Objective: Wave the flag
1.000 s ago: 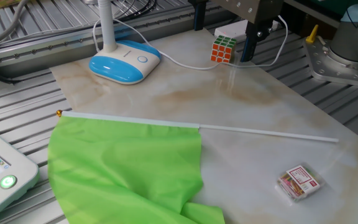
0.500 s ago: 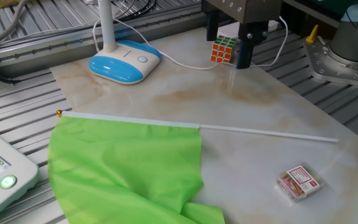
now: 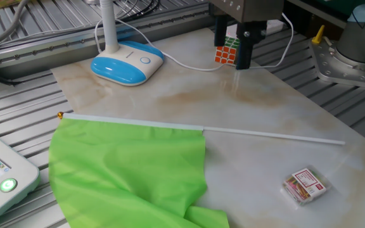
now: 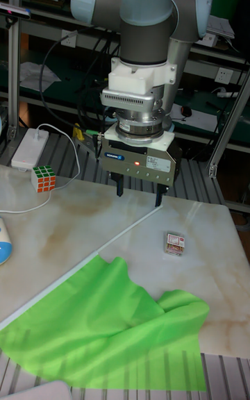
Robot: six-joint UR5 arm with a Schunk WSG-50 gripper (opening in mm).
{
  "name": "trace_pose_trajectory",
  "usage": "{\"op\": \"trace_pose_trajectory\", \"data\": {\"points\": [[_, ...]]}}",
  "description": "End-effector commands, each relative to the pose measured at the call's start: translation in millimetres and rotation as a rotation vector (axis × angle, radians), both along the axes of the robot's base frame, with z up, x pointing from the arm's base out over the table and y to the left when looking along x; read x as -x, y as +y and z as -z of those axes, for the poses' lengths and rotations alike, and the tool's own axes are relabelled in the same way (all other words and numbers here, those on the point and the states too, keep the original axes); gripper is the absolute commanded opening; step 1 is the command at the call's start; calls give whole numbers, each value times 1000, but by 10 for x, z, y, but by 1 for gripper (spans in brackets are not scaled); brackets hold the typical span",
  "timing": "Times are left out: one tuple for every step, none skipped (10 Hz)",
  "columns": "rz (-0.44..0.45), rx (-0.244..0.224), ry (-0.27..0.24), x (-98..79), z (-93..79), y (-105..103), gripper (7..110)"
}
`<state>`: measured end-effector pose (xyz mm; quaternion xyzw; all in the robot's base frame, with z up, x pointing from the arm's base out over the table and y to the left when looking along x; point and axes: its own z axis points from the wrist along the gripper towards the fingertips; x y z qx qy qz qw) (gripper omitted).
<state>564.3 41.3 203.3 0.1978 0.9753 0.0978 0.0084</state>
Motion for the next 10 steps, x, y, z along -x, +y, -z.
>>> {"op": "trace_pose_trajectory", "data": {"points": [[-14,-13,7,7,-29,32,7],[-17,-3,11,13,-30,10,7],[-23,2,11,15,-33,-6,7],[-21,4,10,5,-36,-12,7],[-23,5,11,8,-35,-20,7],[-33,4,14,19,-41,-20,7],[-43,-2,19,30,-52,-14,7],[-53,-5,21,35,-62,-19,7],[-57,-11,25,44,-68,-11,7],[-67,-7,28,53,-70,-22,7]]}}
